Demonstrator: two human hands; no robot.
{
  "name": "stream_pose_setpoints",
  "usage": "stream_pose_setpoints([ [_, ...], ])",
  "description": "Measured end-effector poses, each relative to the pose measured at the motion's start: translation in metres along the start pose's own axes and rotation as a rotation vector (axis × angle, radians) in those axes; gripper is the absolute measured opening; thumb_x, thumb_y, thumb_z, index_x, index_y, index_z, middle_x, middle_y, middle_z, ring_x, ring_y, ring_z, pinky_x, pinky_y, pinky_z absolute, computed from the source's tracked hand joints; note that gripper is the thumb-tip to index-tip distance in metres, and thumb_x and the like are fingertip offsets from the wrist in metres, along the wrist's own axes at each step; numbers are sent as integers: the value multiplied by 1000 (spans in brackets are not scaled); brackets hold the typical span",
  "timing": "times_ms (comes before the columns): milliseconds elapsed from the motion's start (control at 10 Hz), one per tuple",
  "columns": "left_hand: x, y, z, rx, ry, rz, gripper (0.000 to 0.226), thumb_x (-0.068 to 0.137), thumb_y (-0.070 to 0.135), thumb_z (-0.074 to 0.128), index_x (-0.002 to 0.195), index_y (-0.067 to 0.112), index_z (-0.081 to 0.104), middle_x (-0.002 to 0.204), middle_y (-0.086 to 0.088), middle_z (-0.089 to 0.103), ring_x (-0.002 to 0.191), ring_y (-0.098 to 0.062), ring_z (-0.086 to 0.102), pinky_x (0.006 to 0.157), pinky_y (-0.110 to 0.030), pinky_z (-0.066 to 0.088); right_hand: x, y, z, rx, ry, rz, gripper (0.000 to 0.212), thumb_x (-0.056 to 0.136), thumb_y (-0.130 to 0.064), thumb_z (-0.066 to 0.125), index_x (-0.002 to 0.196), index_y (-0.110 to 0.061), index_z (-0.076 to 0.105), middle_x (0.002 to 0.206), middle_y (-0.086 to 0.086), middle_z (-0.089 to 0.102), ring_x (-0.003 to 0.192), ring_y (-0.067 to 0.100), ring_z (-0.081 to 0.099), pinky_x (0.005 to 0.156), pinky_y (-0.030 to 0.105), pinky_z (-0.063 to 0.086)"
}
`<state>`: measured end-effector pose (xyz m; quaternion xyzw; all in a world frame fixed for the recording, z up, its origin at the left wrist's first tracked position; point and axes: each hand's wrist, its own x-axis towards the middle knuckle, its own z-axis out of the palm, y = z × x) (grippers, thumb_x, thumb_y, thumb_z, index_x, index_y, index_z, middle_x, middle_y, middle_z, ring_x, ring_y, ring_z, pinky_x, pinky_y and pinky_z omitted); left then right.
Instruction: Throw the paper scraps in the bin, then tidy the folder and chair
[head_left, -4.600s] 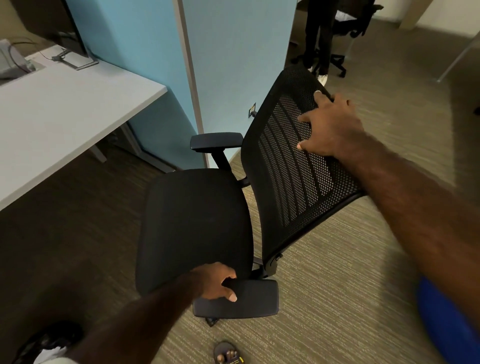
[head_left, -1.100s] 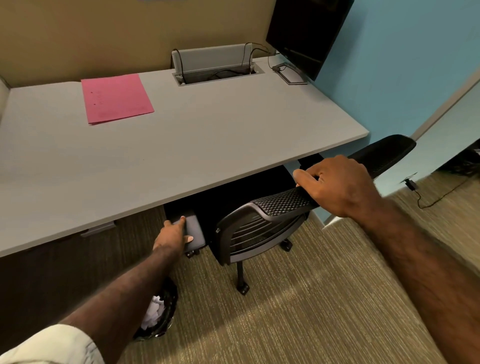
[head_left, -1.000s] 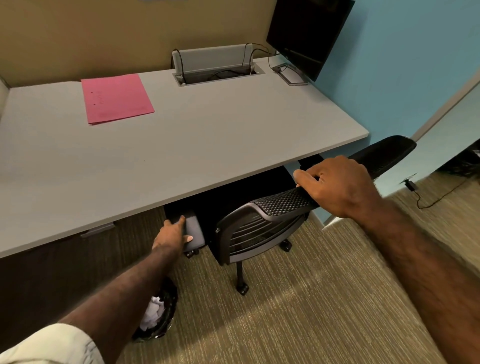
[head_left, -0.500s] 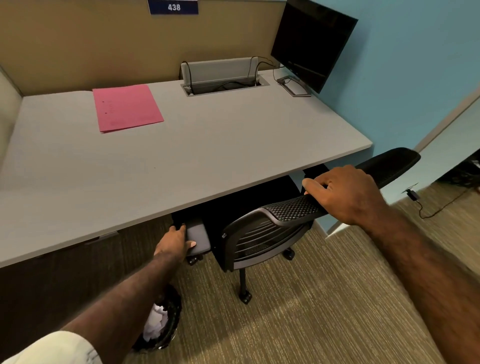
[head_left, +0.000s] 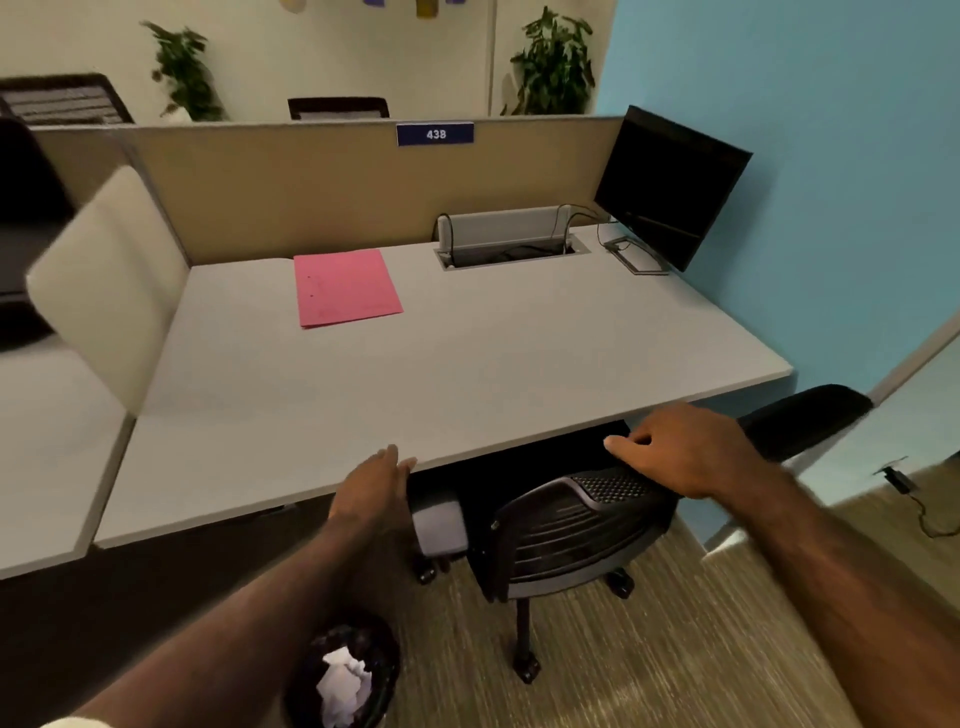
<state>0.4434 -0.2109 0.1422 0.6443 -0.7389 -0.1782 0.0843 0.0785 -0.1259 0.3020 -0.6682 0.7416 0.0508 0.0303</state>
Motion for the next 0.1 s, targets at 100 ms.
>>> stream_pose_setpoints([
  [100,-2,19,-30,20,134,69,47,108,30,45,151,13,45,159,-12,44,147,-30,42,117,-42,37,10,-30,-4,9,63,-70,77,83,-88,27,116,-41,79,120,-12,78,108,17,71,94,39,54],
])
